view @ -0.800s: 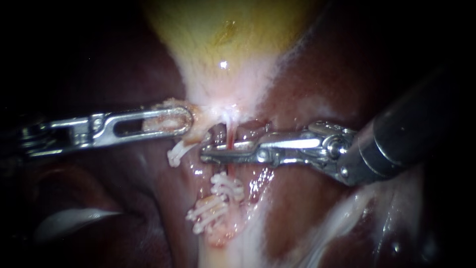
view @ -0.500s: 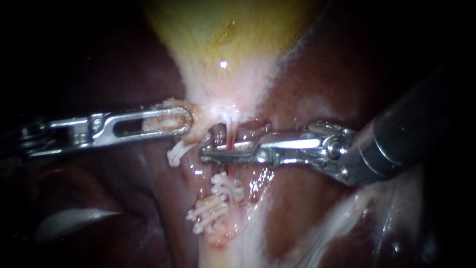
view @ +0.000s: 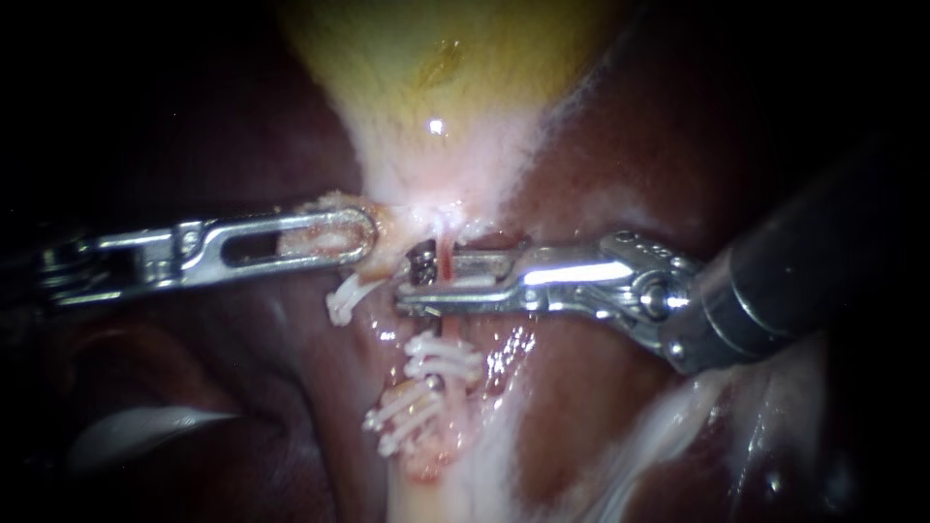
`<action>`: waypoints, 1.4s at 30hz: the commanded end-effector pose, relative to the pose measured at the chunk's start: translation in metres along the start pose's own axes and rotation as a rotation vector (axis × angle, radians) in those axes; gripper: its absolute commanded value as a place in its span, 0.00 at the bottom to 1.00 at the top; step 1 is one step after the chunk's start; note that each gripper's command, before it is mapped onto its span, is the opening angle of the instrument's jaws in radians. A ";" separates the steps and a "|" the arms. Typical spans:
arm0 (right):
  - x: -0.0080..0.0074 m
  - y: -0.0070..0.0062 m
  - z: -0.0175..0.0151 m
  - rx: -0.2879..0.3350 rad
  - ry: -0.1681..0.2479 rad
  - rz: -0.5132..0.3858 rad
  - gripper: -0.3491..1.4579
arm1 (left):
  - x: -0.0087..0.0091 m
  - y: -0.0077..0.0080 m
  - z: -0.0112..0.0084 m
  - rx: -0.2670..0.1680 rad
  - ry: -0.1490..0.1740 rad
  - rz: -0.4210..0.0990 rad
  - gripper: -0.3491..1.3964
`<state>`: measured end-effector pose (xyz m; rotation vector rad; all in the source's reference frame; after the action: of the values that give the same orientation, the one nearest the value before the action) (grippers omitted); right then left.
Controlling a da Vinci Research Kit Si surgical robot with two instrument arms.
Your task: Going back third clip right tube
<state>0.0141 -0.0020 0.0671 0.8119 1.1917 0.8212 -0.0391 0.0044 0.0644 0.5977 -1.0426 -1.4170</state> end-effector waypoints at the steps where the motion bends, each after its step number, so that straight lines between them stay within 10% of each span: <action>1: -0.0002 0.0001 0.0002 0.002 -0.002 -0.009 0.47 | 0.0000 0.0000 0.0000 0.000 0.000 0.000 0.00; 21: -0.0012 0.0006 -0.0013 0.013 -0.012 -0.170 0.47 | 0.0001 -0.0001 -0.0001 0.000 0.000 0.000 0.00; 42: -0.0013 -0.0004 -0.0120 0.064 -0.037 -0.556 0.47 | 0.0000 0.0000 -0.0003 0.000 0.000 0.000 0.00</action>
<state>0.0017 -0.0021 0.0650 0.4979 1.3314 0.3015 -0.0388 0.0042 0.0642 0.5977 -1.0427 -1.4169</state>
